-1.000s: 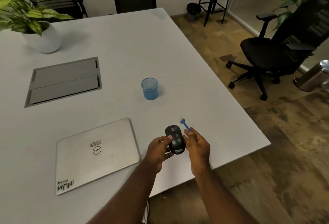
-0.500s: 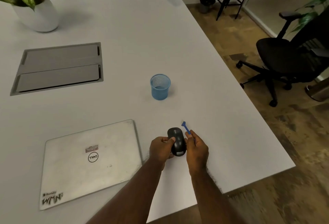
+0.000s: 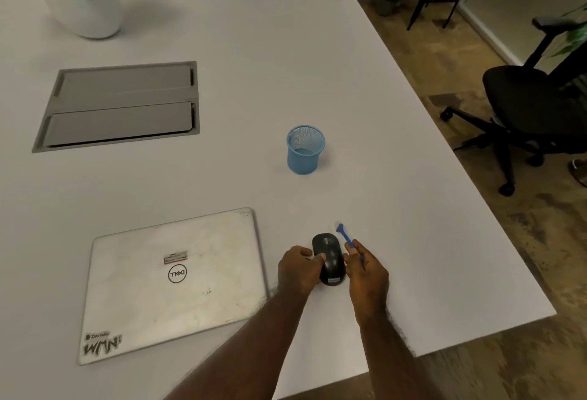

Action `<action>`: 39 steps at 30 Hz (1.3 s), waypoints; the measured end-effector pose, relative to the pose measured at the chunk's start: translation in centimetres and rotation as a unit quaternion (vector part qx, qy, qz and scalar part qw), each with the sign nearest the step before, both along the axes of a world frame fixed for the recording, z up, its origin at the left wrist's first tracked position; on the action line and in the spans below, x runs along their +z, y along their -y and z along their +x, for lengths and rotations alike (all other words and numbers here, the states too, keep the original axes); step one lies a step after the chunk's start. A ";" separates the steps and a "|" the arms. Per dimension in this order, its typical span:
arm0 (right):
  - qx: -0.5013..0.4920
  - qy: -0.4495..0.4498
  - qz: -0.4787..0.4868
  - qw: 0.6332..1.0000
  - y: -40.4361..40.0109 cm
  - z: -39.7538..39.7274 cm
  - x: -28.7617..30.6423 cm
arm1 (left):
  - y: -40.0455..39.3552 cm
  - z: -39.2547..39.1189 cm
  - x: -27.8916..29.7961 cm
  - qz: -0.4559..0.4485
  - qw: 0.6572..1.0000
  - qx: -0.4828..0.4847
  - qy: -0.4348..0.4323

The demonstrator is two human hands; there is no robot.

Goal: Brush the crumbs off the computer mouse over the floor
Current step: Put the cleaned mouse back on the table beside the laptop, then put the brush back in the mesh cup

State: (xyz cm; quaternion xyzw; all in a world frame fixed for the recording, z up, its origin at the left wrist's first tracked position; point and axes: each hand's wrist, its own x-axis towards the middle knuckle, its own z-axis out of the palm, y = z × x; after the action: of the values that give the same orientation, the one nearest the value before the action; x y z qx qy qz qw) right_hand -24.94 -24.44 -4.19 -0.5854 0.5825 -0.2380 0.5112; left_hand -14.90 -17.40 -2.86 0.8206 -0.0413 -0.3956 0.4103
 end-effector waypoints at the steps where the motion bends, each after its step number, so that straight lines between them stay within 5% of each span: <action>1: 0.000 -0.003 -0.003 1.000 0.1 -0.2 0.0 | -0.1 0.1 0.0 0.006 1.000 0.001 0.008; 5: -0.010 0.002 -0.013 1.000 1.1 -1.0 0.7 | -1.5 0.7 0.8 -0.027 0.999 0.012 0.037; 10: 0.015 -0.013 -0.084 0.996 2.8 0.2 4.1 | -5.5 3.9 1.8 -0.040 0.974 -0.026 0.222; 17: 0.080 -0.004 -0.173 0.982 6.4 7.6 9.9 | -11.9 11.0 2.3 0.141 0.871 -0.152 0.446; 23: 0.131 -0.040 -0.234 0.963 7.7 14.3 11.9 | -14.9 14.4 1.3 0.253 0.832 -0.256 0.422; 39: 0.208 -0.291 -0.255 0.898 7.3 19.8 9.5 | -16.3 16.6 0.9 0.236 0.837 -0.283 0.404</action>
State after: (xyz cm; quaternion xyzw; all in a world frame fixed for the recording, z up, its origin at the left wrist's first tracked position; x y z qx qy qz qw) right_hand -5.10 -31.72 5.36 -0.8468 0.4894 -0.0859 0.1897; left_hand 1.71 -1.09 -2.00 0.9319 -0.3394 -0.1258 0.0212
